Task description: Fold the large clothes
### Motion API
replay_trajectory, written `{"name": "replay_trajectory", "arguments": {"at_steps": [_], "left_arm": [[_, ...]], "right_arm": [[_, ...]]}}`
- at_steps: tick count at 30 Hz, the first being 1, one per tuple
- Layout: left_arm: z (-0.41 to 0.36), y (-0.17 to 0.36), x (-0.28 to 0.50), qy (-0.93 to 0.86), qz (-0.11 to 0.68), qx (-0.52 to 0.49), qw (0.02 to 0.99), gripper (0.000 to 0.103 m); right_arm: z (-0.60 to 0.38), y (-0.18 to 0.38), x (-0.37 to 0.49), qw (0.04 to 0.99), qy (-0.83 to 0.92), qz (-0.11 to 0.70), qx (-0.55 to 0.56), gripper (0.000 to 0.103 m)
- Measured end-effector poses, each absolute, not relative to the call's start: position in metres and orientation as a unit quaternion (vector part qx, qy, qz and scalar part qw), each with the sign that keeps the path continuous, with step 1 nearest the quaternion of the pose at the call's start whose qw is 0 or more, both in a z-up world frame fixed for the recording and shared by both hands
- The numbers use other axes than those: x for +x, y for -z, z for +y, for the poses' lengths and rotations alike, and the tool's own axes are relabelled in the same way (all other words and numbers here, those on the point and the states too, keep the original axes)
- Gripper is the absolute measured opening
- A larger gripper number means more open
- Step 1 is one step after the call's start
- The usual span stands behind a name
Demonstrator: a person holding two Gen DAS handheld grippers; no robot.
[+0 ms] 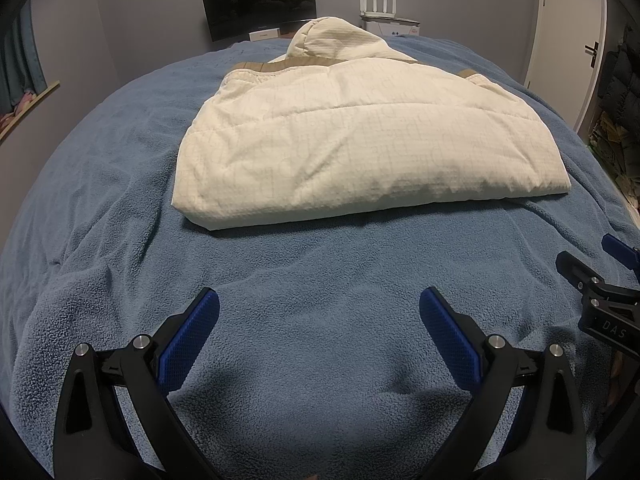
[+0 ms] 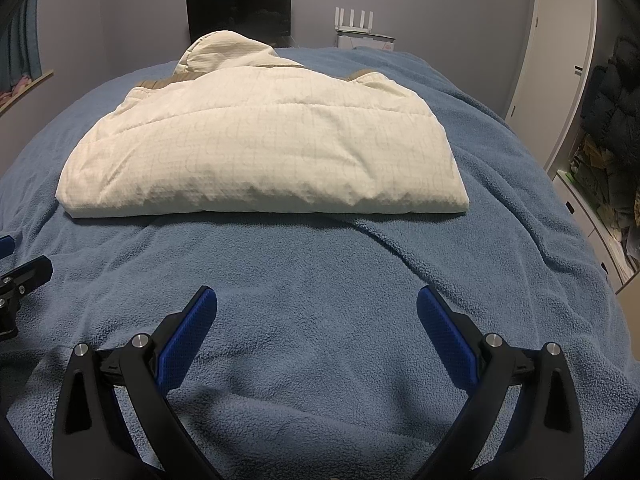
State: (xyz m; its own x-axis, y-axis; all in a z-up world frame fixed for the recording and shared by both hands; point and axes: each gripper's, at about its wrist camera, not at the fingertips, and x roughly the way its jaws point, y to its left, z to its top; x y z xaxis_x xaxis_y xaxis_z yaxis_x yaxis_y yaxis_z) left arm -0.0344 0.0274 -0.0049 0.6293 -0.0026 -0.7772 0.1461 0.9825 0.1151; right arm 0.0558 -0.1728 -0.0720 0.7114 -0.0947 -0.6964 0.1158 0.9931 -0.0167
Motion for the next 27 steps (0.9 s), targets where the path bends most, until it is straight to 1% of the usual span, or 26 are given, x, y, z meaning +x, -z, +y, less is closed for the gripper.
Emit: {"name": "replay_trajectory", "arguments": {"at_steps": [22, 27], "left_arm": [[0.0301, 0.0036, -0.0362, 0.048, 0.421, 0.077, 0.902, 0.096], [0.0265, 0.0063, -0.034, 0.045, 0.432, 0.085, 0.897, 0.096]], "right_arm": [[-0.1701, 0.076, 0.0548, 0.923, 0.06, 0.381, 0.017, 0.095], [-0.1706, 0.076, 0.0551, 0.922, 0.061, 0.382, 0.017, 0.095]]}}
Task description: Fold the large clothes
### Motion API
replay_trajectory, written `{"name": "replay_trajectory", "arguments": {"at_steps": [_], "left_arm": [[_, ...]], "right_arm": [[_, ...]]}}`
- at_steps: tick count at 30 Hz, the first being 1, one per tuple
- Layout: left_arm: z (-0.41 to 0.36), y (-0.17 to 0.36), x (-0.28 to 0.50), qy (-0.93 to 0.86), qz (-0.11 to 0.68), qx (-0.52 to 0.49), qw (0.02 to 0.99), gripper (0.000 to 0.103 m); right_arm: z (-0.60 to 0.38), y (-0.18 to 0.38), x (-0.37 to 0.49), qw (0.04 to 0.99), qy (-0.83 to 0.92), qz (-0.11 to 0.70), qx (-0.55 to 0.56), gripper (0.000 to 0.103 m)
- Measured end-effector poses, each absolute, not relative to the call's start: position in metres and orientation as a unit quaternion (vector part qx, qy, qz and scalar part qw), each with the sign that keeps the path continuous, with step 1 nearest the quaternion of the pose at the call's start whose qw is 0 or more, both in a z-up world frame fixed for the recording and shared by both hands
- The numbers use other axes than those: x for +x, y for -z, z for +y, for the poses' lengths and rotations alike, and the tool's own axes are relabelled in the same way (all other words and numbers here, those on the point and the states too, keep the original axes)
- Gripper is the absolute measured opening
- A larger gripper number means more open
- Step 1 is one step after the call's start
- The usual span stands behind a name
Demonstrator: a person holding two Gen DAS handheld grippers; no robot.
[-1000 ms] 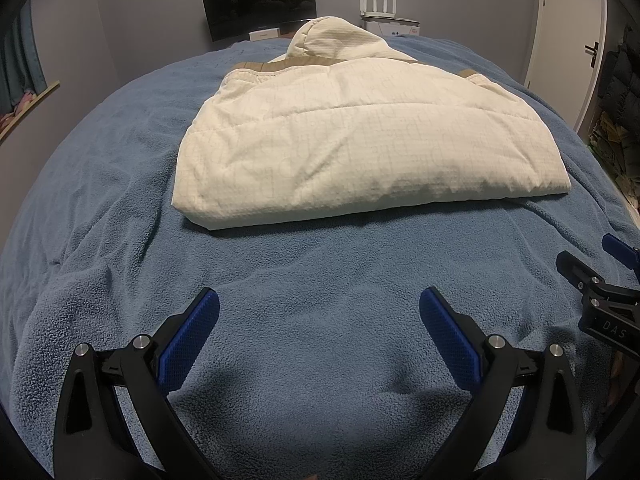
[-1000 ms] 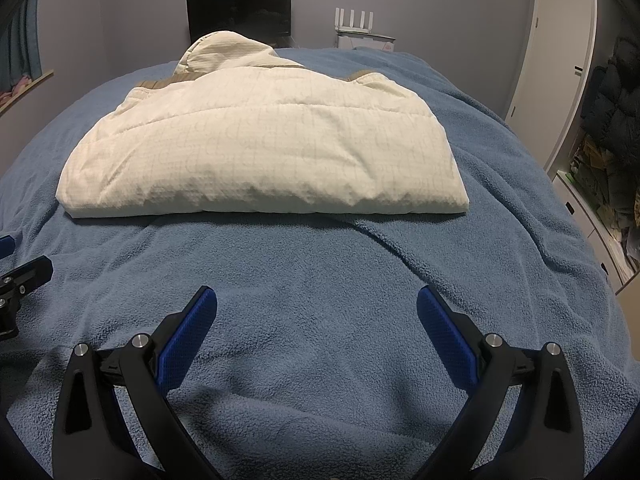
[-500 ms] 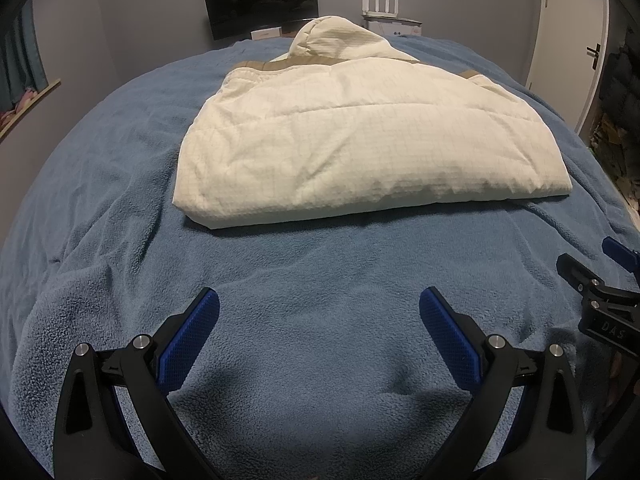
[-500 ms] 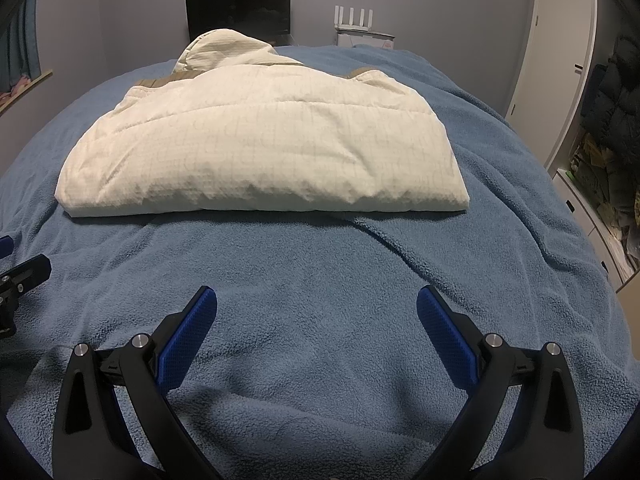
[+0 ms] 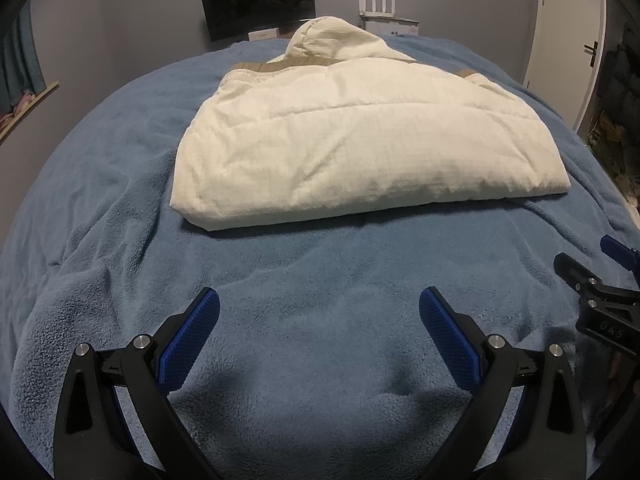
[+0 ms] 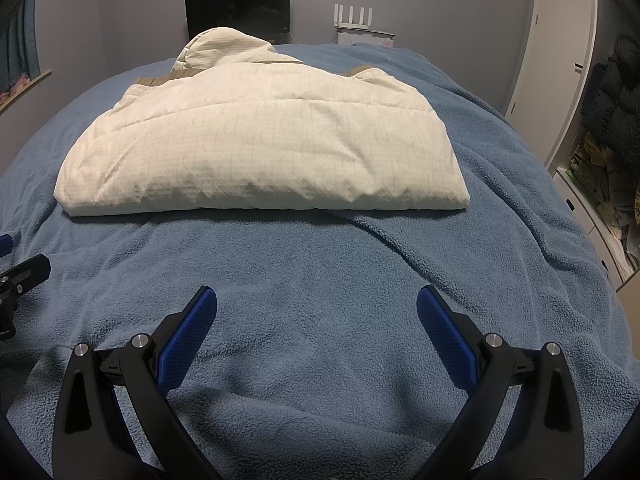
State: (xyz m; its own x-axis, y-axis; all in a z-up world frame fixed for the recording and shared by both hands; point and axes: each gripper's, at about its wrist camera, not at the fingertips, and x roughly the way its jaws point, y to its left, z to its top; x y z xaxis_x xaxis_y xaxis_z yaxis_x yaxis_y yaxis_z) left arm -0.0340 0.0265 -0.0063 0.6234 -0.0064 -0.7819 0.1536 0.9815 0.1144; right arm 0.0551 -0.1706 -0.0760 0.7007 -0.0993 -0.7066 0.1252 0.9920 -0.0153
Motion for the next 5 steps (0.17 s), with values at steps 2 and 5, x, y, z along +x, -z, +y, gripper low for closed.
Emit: {"name": "replay_trajectory", "arguments": {"at_steps": [2, 5], "left_arm": [[0.0268, 0.0056, -0.0339, 0.042, 0.433, 0.084, 0.896, 0.096], [0.0286, 0.0, -0.0356, 0.031, 0.43, 0.081, 0.899, 0.096]], "right_arm": [[-0.1706, 0.0761, 0.0544, 0.922, 0.061, 0.383, 0.017, 0.095], [-0.1747, 0.0747, 0.057, 0.917, 0.063, 0.393, 0.028, 0.095]]}}
